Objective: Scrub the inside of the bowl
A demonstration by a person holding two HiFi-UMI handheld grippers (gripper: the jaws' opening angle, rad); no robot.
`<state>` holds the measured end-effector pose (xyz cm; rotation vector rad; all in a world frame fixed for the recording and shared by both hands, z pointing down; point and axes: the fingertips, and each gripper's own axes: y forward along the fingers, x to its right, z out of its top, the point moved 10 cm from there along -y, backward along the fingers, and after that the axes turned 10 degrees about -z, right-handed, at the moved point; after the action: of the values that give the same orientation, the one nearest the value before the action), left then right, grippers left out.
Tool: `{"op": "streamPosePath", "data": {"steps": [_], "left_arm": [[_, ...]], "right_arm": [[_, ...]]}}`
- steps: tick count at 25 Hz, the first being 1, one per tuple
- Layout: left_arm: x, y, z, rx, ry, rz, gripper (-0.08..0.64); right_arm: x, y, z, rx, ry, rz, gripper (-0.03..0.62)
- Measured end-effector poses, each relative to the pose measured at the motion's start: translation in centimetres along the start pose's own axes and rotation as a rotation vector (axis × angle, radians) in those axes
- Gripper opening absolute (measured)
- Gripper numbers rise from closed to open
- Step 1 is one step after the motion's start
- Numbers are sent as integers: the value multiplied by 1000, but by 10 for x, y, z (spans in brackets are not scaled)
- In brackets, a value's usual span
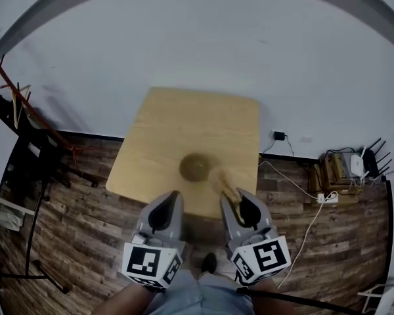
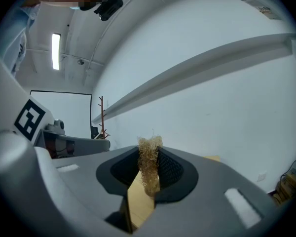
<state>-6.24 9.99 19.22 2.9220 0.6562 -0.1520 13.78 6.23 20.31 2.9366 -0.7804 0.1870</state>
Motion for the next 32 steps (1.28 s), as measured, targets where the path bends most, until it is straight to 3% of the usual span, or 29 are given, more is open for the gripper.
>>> {"op": "streamPosePath", "data": {"steps": [6, 15, 22, 32], "left_arm": [[-48, 37, -16, -30, -58, -17, 20], [-119, 103, -67, -195, -195, -65, 21], [-151, 131, -112, -276, -306, -79, 58], [-168, 148, -150, -374, -391, -101, 98]], "right_arm": [[0, 46, -10, -48, -9, -30, 89], [3, 120, -58, -204, 34, -80, 89], [5, 149, -98, -316, 56, -104, 89], [4, 162, -119, -382, 52, -108, 89]]}}
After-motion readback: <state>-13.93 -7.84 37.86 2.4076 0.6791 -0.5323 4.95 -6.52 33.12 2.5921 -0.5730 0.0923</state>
